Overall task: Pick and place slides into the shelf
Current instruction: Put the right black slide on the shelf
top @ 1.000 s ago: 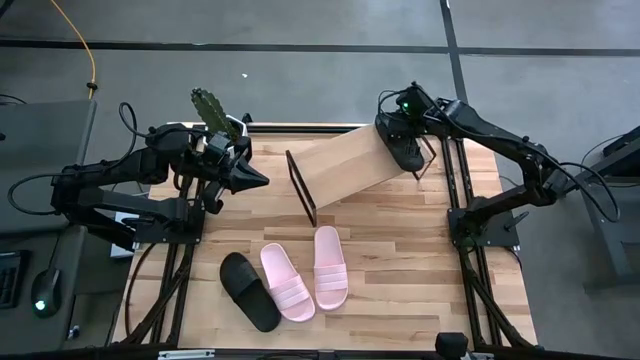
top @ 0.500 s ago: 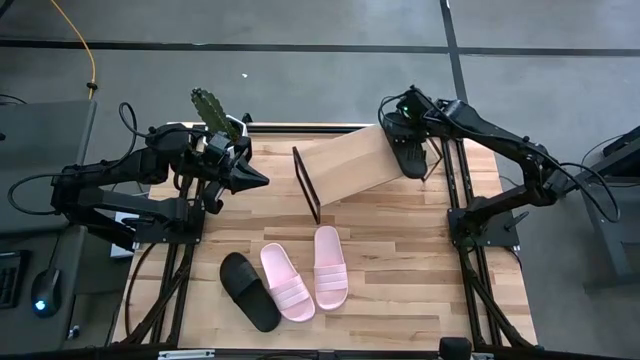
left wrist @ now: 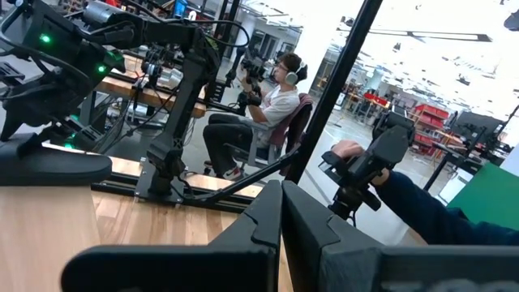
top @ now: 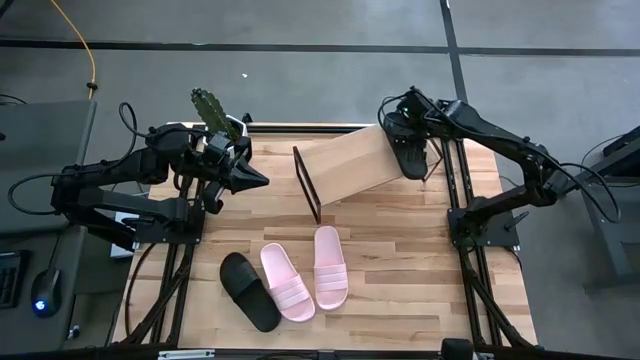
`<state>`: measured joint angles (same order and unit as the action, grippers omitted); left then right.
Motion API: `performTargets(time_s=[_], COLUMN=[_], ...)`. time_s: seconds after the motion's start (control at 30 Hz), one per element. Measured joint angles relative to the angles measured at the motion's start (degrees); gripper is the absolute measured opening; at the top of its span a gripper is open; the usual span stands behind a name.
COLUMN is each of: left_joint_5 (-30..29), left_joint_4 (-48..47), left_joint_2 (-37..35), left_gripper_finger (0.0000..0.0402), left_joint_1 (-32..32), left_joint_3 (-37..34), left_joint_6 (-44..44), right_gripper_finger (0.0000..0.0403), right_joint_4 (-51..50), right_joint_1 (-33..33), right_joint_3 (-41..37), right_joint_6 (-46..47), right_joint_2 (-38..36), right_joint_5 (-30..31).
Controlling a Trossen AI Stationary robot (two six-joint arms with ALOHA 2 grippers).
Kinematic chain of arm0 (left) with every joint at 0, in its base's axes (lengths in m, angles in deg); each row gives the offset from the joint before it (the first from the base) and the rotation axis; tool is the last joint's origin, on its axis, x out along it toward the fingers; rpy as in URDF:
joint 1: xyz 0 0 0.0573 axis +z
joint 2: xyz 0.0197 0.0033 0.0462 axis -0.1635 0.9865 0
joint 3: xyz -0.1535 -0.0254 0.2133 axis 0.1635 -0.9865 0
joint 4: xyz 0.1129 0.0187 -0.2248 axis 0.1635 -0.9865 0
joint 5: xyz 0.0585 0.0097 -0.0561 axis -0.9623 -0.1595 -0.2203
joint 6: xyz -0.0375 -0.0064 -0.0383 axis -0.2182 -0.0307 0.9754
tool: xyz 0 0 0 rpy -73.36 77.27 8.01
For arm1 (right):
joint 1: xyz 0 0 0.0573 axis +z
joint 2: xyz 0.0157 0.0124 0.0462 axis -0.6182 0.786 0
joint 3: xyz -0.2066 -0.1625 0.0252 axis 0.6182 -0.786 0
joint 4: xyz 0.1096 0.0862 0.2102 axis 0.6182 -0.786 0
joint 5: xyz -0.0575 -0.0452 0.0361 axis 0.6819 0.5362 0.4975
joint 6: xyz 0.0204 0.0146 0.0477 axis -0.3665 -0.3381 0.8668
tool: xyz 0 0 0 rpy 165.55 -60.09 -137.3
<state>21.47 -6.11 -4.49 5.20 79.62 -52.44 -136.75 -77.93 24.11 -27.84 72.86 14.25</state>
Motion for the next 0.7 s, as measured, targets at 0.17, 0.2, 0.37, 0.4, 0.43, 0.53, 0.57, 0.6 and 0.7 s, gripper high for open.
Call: performTargets(time_s=[0.17, 0.2, 0.37, 0.4, 0.43, 0.53, 0.57, 0.6, 0.7], left_joint_5=[0.02, 0.02, 0.0, 0.0, 0.0, -0.04, -0.17, -0.33, -0.39], left_joint_4=[-0.07, -0.06, -0.04, -0.04, -0.04, -0.04, -0.04, -0.04, -0.02], left_joint_2=[0.0, 0.0, 0.0, 0.0, 0.0, 0.0, 0.0, 0.0, 0.0], left_gripper_finger=[0.0001, 0.0001, 0.0001, 0.0001, 0.0001, 0.0001, 0.0001, 0.0001, 0.0001], left_joint_1=[0.0, 0.0, 0.0, 0.0, 0.0, 0.0, 0.0, 0.0, 0.0], left_joint_3=[0.0, 0.0, 0.0, 0.0, 0.0, 0.0, -0.01, -0.01, -0.02], left_joint_6=[0.0, 0.0, -0.01, -0.1, -0.28, -1.11, -1.17, -1.19, -1.25], right_gripper_finger=[0.0146, 0.0146, 0.0146, 0.0146, 0.0146, 0.0147, 0.0147, 0.0147, 0.0147], right_joint_4=[-0.51, -0.73, -1.05, -1.05, -1.09, -1.01, -0.97, -0.86, -0.75], right_joint_1=[0.06, 0.07, 0.07, 0.09, 0.09, 0.12, 0.29, 0.59, 2.19], right_joint_3=[-0.1, -0.12, -0.13, -0.13, -0.13, -0.13, -0.13, -0.13, -0.13], right_joint_6=[0.1, 0.28, 2.27, 2.63, 3.04, 4.33, 4.96, 5.36, 6.73], right_joint_2=[-1.85, -2.43, -5.64, -6.21, -6.79, -8.12, -8.4, -8.62, -8.69], right_joint_5=[-0.18, -0.2, -2.95, -3.59, -4.14, -7.78, -9.22, -10.45, -12.42])
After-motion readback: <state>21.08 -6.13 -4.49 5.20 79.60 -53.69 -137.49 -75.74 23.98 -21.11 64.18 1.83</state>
